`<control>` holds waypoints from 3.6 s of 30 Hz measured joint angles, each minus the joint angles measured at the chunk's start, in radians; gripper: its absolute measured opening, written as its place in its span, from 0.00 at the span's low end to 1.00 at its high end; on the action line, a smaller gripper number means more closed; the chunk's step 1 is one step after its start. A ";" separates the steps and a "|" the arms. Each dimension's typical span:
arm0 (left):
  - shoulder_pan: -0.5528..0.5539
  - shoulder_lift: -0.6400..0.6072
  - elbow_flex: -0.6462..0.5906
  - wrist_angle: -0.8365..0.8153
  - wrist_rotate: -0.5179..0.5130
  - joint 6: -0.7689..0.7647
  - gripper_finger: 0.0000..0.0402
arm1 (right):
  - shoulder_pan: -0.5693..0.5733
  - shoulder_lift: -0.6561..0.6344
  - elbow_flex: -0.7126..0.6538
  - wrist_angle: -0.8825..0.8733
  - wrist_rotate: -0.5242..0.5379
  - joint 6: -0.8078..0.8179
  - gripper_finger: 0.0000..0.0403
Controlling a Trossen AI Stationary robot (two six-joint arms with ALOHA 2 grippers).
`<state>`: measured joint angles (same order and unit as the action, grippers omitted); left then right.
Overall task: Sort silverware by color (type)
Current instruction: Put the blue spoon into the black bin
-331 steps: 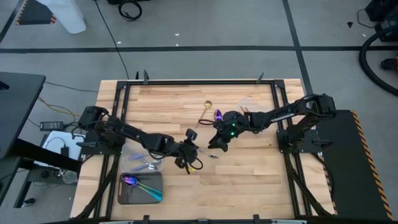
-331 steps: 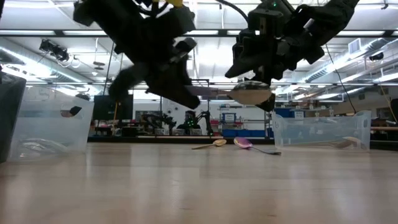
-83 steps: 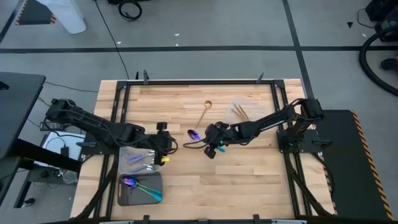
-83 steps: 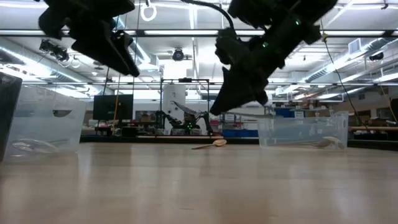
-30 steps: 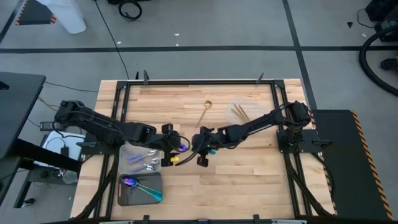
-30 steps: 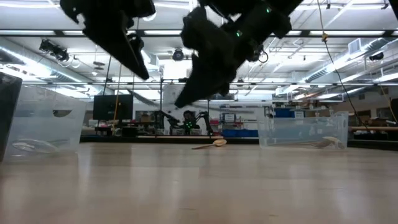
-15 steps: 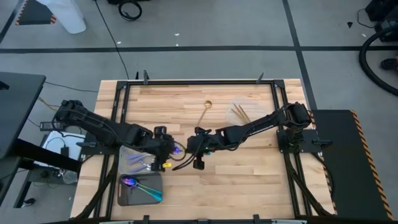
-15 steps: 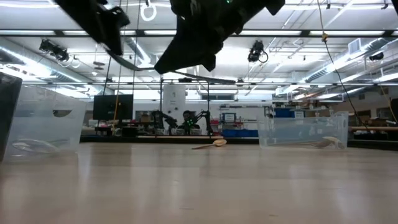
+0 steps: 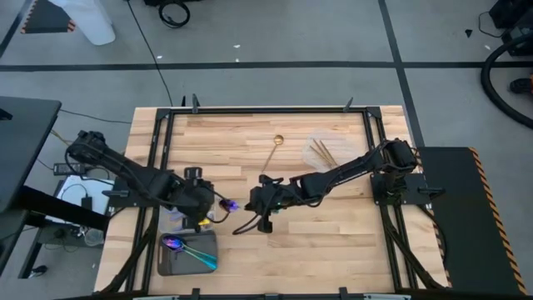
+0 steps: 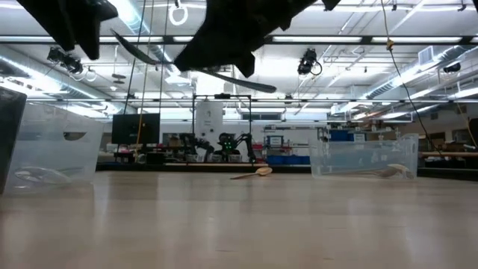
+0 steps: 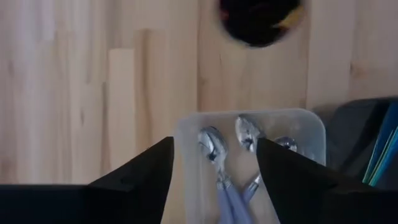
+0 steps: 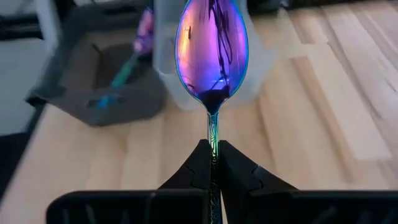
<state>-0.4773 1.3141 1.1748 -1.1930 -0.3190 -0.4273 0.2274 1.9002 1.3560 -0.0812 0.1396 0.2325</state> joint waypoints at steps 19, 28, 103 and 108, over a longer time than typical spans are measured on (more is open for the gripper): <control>-0.077 -0.163 0.001 -0.042 -0.066 -0.013 0.51 | 0.051 0.165 0.244 -0.027 -0.007 0.030 0.05; -0.108 -0.210 0.002 -0.047 -0.047 -0.015 0.51 | 0.088 0.385 0.579 -0.099 -0.031 0.021 0.05; -0.423 -0.206 -0.067 -0.053 0.073 -0.077 0.51 | -0.088 0.596 0.674 0.212 -0.501 0.404 0.05; -0.429 -0.201 -0.067 -0.054 0.072 -0.013 0.51 | -0.095 0.596 0.674 0.270 -0.540 0.438 0.05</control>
<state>-0.9066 1.1133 1.1080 -1.2470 -0.2470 -0.4402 0.1328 2.4962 2.0304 0.1891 -0.4002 0.6703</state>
